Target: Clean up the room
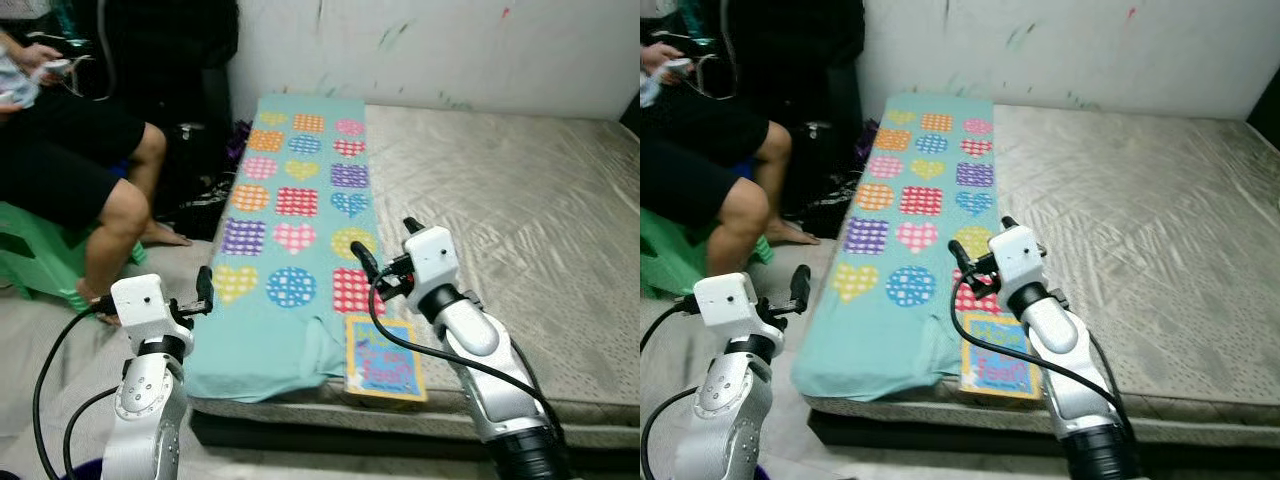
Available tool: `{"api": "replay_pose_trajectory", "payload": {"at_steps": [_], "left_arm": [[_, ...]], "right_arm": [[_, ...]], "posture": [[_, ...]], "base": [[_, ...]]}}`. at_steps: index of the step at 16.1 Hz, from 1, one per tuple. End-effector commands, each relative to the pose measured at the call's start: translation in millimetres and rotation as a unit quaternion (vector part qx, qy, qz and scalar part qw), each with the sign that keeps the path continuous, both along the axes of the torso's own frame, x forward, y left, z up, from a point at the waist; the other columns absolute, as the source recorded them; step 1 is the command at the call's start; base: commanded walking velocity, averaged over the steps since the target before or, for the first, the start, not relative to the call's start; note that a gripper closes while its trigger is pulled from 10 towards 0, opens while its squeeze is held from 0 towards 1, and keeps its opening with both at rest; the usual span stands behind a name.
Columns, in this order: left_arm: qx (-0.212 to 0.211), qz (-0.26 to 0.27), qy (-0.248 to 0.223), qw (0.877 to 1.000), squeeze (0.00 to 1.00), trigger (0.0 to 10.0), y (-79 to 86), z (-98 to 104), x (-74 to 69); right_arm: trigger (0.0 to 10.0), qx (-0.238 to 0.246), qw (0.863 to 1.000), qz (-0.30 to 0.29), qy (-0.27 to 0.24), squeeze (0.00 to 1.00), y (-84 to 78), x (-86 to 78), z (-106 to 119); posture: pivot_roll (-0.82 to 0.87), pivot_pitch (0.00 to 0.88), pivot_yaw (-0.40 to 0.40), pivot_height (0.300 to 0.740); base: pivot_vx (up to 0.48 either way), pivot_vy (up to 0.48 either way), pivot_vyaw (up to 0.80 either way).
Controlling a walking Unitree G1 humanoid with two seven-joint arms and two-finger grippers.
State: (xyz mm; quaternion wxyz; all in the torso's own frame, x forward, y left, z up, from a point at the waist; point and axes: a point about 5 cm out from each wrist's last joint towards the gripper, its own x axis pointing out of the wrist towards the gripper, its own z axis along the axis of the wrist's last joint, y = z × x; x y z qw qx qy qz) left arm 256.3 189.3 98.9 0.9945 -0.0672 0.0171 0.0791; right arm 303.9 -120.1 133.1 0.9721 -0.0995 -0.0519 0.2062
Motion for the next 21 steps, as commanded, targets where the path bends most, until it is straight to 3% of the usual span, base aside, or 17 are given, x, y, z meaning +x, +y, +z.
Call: {"api": "replay_pose_trajectory", "payload": {"at_steps": [1, 7, 21], "left_arm": [[0.003, -0.003, -0.002, 1.000, 0.00, 10.0, 1.5, 3, 0.1], [0.008, -0.040, -0.023, 0.999, 0.00, 10.0, -7.6, 9, 1.7], [0.006, -0.042, -0.024, 0.999, 0.00, 10.0, -8.6, 9, -0.2]], "right_arm": [[10.0, 0.002, 1.000, 0.007, -0.008, 0.00, 4.2, -0.2, 5], [10.0, -0.001, 1.000, 0.004, -0.010, 0.00, 3.3, -0.9, 5], [10.0, -0.006, 1.000, 0.009, -0.010, 0.00, 5.4, -1.1, 5]], "posture": [[-0.14, 0.000, -0.042, 0.740], [-0.14, 0.000, -0.032, 0.740], [-0.14, 0.000, -0.039, 0.740]], "base": [[0.000, 0.442, 0.00], [0.000, 0.000, 0.00], [0.352, 0.000, 0.00]]}}
